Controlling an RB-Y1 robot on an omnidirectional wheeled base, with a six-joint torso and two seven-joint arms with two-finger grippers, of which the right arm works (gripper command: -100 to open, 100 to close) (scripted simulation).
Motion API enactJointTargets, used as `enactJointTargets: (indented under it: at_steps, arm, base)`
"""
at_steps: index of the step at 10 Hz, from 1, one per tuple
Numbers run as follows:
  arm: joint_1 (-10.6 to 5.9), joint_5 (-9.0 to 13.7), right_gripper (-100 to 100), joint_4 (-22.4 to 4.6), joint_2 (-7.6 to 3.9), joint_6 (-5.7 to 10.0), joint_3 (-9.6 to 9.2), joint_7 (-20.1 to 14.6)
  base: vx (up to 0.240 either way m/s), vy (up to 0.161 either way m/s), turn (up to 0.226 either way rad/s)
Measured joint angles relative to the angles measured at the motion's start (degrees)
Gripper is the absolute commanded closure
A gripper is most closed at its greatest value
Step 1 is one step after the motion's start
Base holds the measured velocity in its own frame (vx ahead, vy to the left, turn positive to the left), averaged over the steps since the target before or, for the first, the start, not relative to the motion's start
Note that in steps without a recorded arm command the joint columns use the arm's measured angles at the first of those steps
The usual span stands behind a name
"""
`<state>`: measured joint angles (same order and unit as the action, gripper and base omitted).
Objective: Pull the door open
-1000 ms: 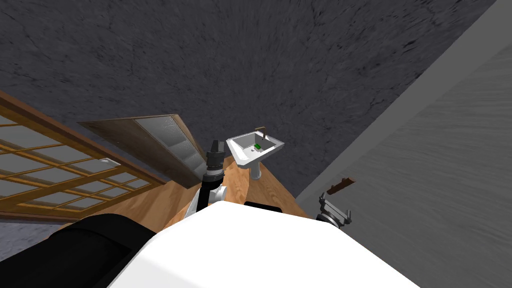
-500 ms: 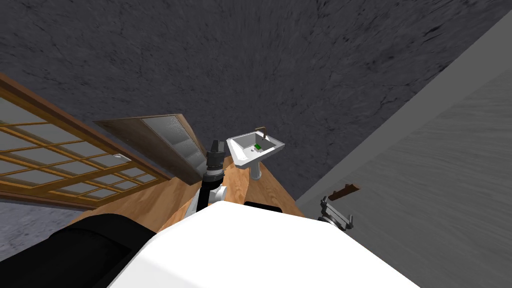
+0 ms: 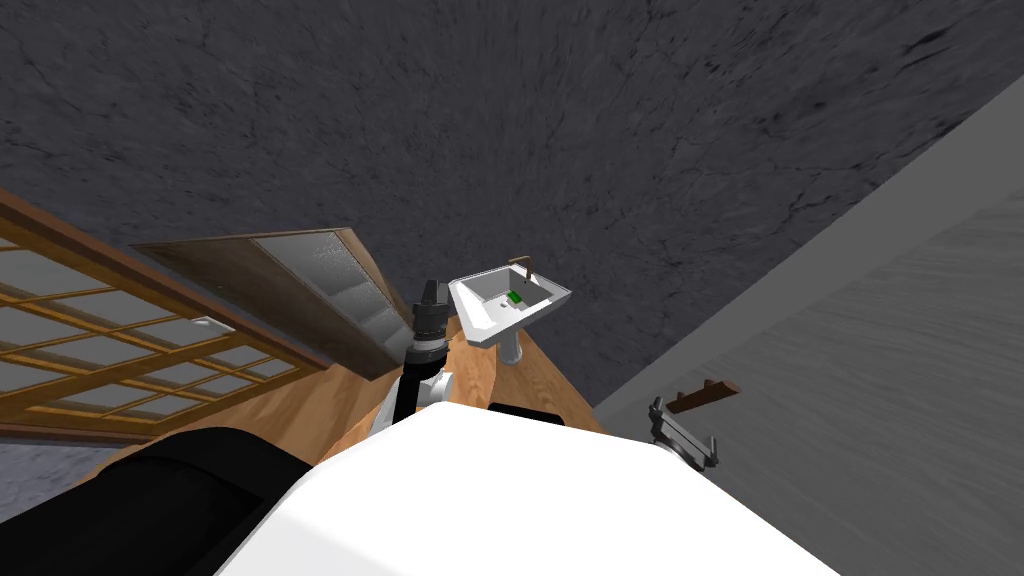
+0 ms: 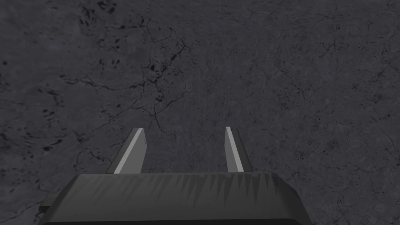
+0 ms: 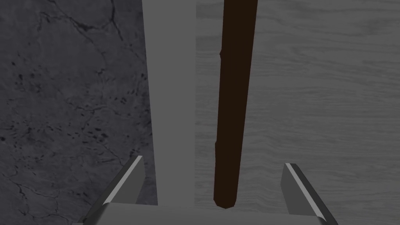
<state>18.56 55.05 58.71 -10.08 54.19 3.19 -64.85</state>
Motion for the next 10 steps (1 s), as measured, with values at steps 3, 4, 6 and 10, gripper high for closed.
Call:
enactJointTargets:
  at_steps: [3,4,6,10]
  arm:
    - [0.68,-0.3,-100,-1.3,-2.48,-0.16,-0.29,-3.4]
    - [0.5,-0.7,-100,-3.1,-3.55,0.23,-0.61,-5.1]
    - [0.77,-1.0,-100,-4.6,-5.38,0.45,-0.91,-8.0]
    - [0.73,-1.7,-100,-8.5,-9.1,0.84,-1.52,-13.6]
  base:
    - [0.095,0.006,-0.051]
    - [0.083,-0.02,-0.046]
    - [0.104,-0.008,-0.046]
    - [0.101,-0.026,-0.037]
